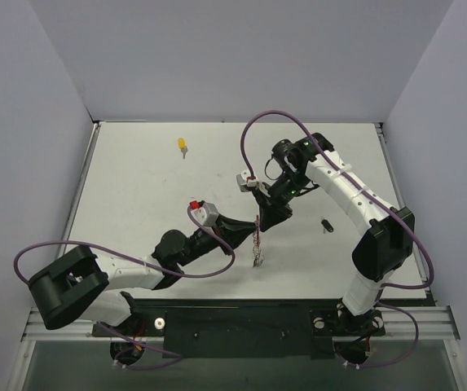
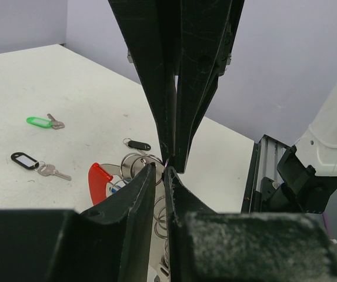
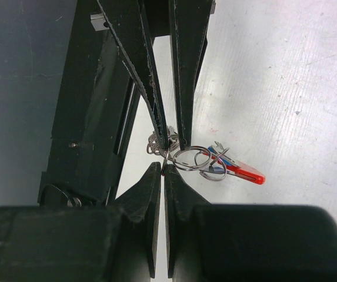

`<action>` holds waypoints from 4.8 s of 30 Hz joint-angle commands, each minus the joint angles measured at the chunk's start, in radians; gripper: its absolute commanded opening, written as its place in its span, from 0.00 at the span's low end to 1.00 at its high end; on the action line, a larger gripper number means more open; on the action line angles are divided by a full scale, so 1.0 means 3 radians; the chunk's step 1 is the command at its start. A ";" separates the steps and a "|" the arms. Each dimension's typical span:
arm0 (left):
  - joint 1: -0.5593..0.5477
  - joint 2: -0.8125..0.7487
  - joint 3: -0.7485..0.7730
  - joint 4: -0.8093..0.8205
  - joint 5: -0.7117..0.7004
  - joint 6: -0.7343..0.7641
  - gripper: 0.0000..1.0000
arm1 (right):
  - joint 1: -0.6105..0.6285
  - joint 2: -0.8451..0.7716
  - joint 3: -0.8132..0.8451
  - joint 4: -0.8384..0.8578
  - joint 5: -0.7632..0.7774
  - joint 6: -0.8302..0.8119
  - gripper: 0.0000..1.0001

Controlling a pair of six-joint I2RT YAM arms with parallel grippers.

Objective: Put the keys on the keyring

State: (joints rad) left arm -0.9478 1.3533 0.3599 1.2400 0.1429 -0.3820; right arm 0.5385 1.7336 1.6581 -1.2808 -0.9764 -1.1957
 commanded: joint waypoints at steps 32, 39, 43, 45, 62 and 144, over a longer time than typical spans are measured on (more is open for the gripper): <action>0.0025 0.0071 0.0212 -0.0078 0.0194 0.0000 0.17 | 0.0031 -0.0011 0.0041 -0.0481 -0.0074 0.0013 0.00; 0.0035 0.0065 0.0217 -0.0073 0.0219 0.0000 0.00 | 0.0031 -0.0011 0.0036 -0.0481 -0.0064 0.0013 0.00; 0.0035 0.0020 0.0191 -0.0058 0.0189 0.0016 0.00 | 0.0031 -0.0001 0.0047 -0.0476 -0.0054 0.0023 0.00; 0.0035 -0.0021 0.0160 -0.0058 0.0122 0.0021 0.00 | 0.0031 0.0020 0.0062 -0.0476 -0.0054 0.0049 0.02; 0.0127 -0.0456 -0.0187 0.0249 0.0909 0.0659 0.00 | -0.0419 -0.0261 -0.0081 -0.0604 0.0186 -0.0222 0.51; 0.0833 -0.1361 0.0426 -0.1216 0.1247 0.0383 0.00 | -0.1706 -0.1293 -0.1424 0.2175 0.1668 0.2628 0.50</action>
State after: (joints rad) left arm -0.7048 1.0386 0.3836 1.1107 0.6132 -0.4343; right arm 0.1471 1.4673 1.3502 -0.9665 -0.6880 -0.8394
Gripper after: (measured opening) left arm 0.019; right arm 0.491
